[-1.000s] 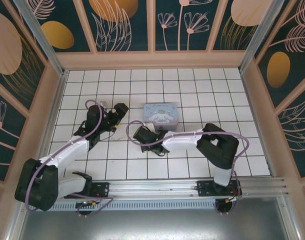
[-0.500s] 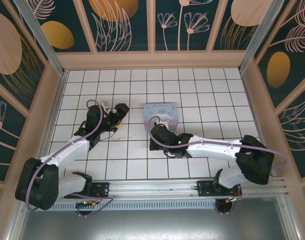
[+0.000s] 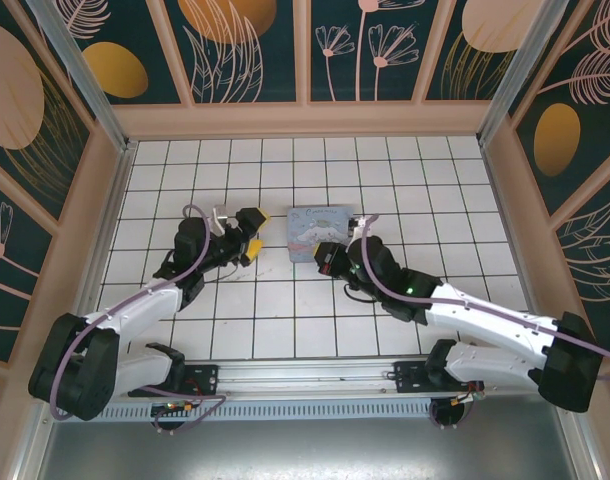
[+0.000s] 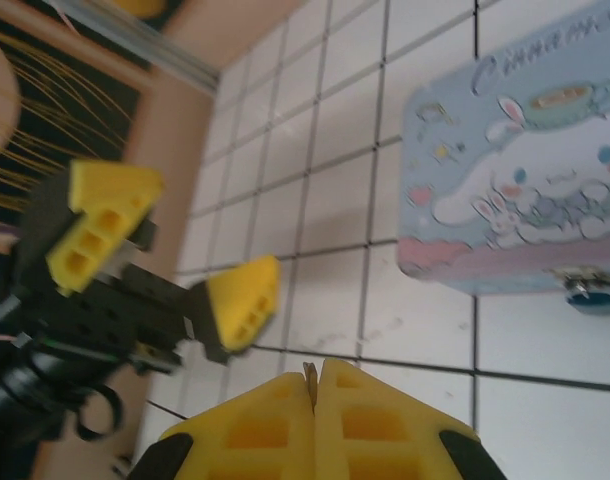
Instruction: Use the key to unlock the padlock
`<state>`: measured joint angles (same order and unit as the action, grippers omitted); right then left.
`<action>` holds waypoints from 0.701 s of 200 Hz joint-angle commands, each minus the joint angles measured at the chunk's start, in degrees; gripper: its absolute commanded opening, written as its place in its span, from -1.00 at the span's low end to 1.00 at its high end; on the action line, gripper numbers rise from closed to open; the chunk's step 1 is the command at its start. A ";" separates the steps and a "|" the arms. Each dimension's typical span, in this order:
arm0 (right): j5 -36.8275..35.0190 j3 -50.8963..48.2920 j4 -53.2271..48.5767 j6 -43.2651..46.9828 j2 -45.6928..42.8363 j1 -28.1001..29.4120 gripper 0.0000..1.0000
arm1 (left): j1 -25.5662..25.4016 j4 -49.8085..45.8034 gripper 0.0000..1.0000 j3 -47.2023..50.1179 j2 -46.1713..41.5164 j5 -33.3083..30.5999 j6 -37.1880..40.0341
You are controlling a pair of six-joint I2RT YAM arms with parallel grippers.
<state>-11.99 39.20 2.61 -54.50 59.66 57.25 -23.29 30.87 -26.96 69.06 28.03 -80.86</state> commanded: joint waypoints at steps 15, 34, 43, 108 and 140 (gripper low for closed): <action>-5.44 -3.10 10.37 -6.51 -3.43 -0.83 -1.00 | -4.33 10.83 0.98 -2.74 2.34 -0.05 -10.47; -7.16 -4.80 15.01 -9.29 -4.00 -1.05 -1.00 | -5.58 13.94 0.97 -3.34 2.91 -1.45 -13.74; -7.88 -5.45 16.87 -10.38 -3.94 -1.00 -1.00 | -5.95 14.56 0.98 -3.52 2.84 -2.32 -14.97; -9.28 -8.26 29.79 -16.38 -0.43 -1.00 -1.00 | -8.51 20.89 0.71 -3.69 4.39 -5.59 -20.19; -9.23 -8.42 33.77 -18.65 2.27 -1.00 -1.00 | -10.43 25.92 0.53 -4.72 7.27 -5.71 -21.71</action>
<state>-19.94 31.70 29.10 -70.17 60.45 56.55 -32.40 49.56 -29.41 74.48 23.29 -99.94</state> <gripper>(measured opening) 0.049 0.784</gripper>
